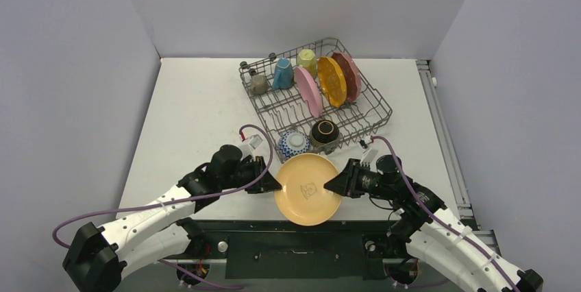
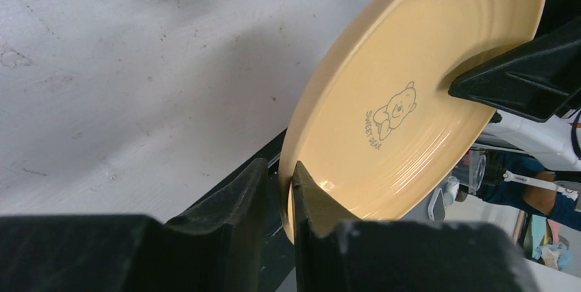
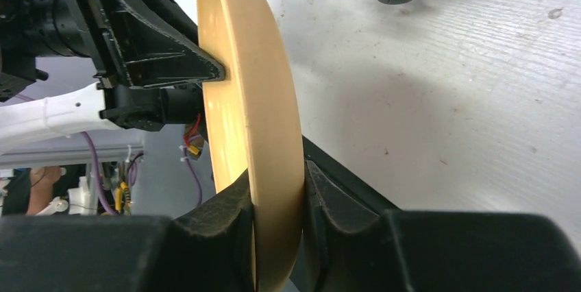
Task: Load the mixed dishes into the dish rack
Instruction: Pick up the plate at the center of the board, then insert the plate into the dish rack.
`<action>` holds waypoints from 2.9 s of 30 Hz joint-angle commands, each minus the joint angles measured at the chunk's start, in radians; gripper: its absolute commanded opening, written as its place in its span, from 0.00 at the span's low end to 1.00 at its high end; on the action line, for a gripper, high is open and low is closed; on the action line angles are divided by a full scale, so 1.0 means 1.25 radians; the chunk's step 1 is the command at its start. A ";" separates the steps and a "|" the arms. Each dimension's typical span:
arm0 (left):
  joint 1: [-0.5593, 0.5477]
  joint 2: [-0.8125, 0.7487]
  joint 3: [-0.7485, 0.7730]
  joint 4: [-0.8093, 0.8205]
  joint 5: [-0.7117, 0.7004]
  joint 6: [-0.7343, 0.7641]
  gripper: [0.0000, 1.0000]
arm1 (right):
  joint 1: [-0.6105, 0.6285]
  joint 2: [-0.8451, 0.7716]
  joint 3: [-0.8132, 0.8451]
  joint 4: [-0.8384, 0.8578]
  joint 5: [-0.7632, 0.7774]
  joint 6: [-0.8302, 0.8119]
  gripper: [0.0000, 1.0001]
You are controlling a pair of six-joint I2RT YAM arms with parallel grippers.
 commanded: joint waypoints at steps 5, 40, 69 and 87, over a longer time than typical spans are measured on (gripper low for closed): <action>0.006 -0.014 0.049 -0.013 -0.012 0.026 0.35 | 0.007 0.056 0.146 -0.081 0.087 -0.121 0.00; 0.121 -0.164 0.250 -0.291 -0.030 0.290 0.96 | 0.170 0.484 0.757 -0.309 0.687 -0.404 0.00; 0.121 -0.228 0.207 -0.316 -0.084 0.359 0.96 | 0.214 0.923 1.187 -0.341 0.929 -0.545 0.00; 0.143 -0.256 0.195 -0.315 -0.098 0.356 0.96 | 0.168 1.139 1.292 -0.305 0.914 -0.578 0.00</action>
